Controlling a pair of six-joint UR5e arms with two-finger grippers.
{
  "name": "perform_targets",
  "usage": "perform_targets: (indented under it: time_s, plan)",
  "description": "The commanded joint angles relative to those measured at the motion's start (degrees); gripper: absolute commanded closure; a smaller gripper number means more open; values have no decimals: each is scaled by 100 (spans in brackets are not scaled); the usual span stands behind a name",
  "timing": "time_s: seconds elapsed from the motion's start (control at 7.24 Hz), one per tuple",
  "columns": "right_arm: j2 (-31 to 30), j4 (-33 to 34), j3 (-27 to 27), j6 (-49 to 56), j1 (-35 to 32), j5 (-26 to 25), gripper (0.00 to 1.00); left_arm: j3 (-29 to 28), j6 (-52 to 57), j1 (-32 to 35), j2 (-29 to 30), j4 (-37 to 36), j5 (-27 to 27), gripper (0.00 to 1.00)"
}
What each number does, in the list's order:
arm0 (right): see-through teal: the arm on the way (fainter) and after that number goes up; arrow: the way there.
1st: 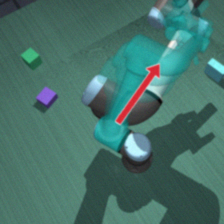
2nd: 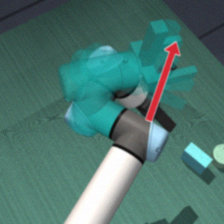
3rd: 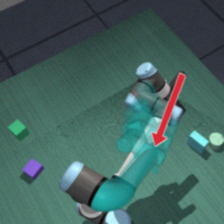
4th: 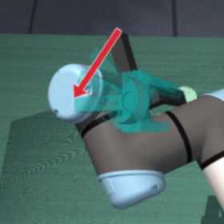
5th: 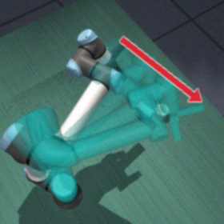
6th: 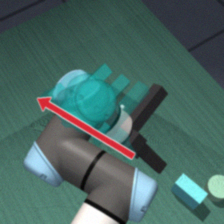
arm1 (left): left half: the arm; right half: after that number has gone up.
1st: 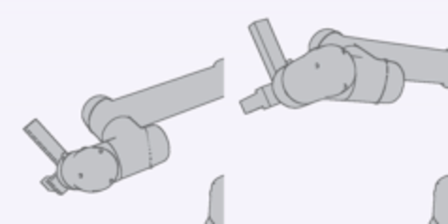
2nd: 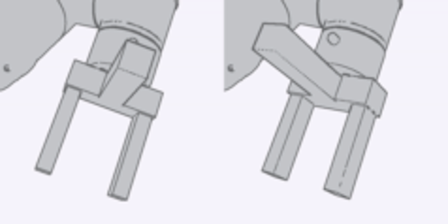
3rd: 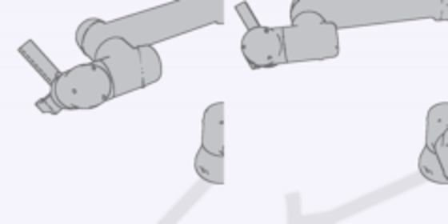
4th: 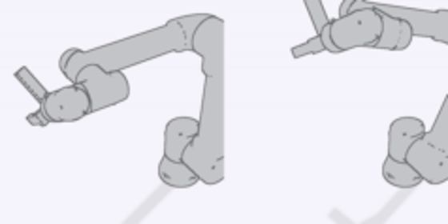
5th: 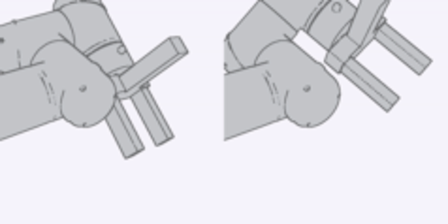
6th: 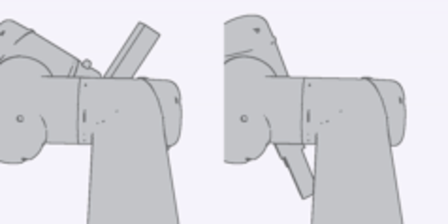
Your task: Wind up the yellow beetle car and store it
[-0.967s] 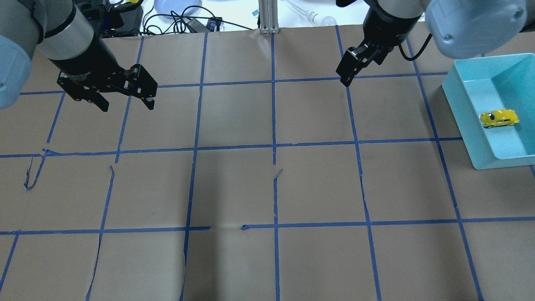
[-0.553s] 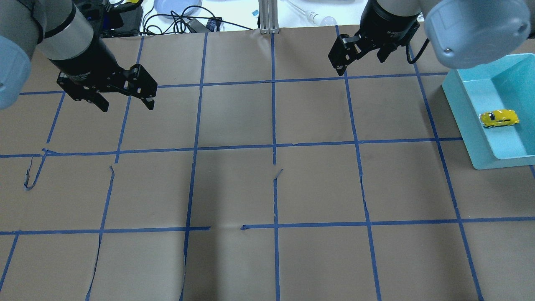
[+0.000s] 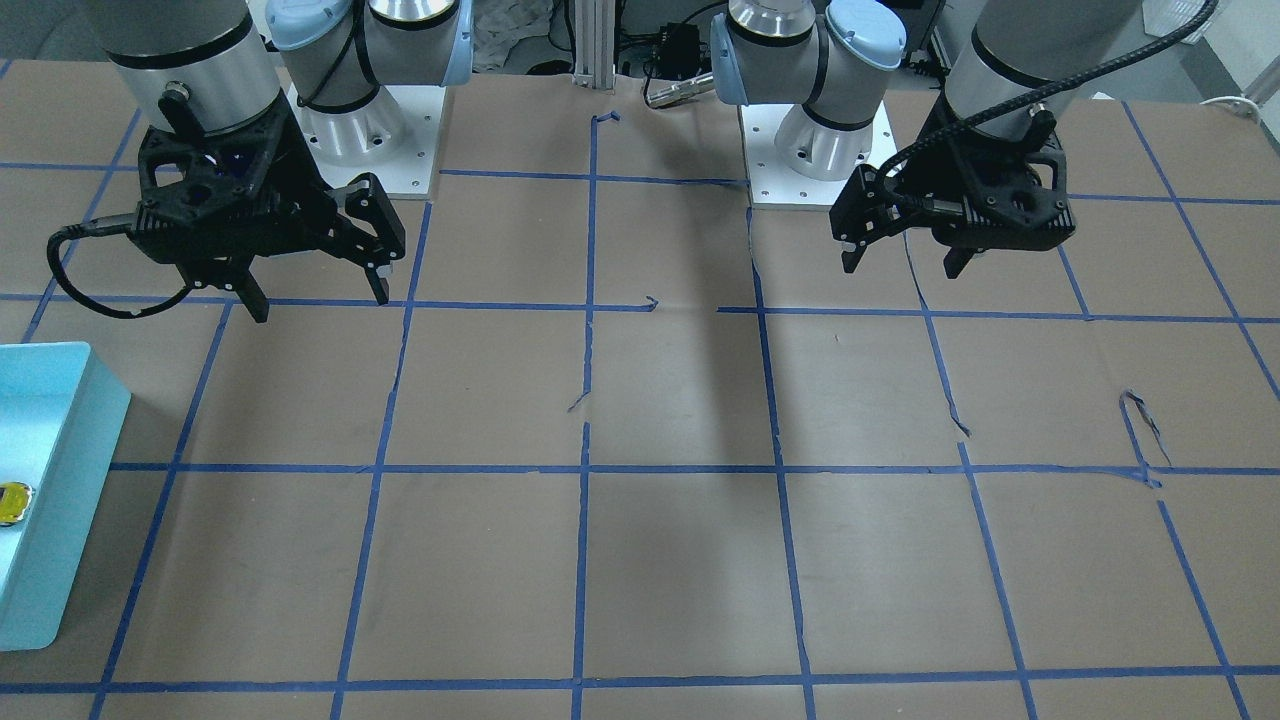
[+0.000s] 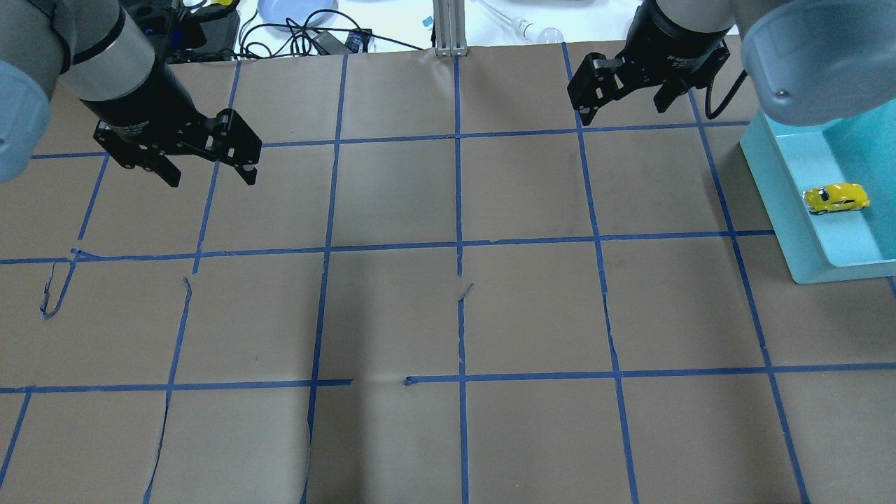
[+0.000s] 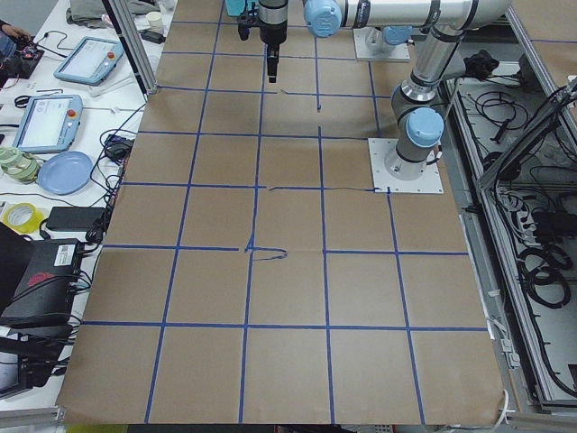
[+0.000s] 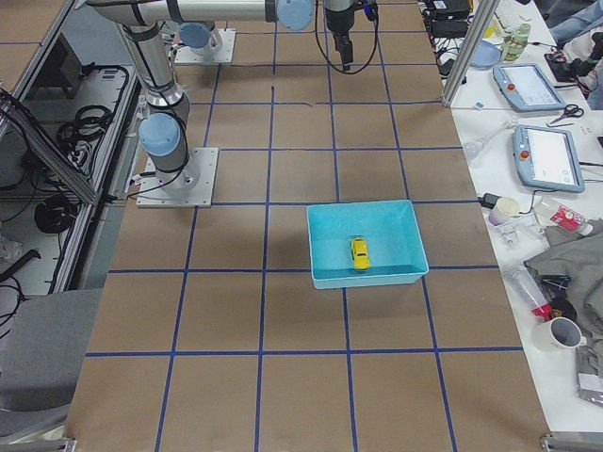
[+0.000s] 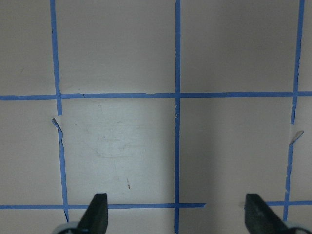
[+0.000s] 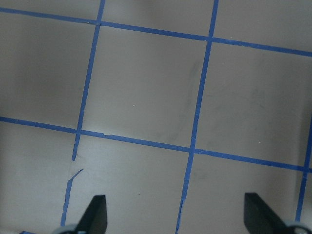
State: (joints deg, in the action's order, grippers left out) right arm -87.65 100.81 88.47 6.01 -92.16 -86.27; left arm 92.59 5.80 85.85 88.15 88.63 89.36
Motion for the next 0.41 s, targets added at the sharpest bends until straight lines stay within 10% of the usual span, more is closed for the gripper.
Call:
perform_targets:
  time_s: [0.0, 0.28]
  plan:
    - [-24, -27, 13, -30, 40, -21, 0, 92, 79, 2, -26, -47, -15, 0]
    - [-24, -9, 13, -29, 32, -21, 0, 66, 18, 2, -44, 13, 55, 0]
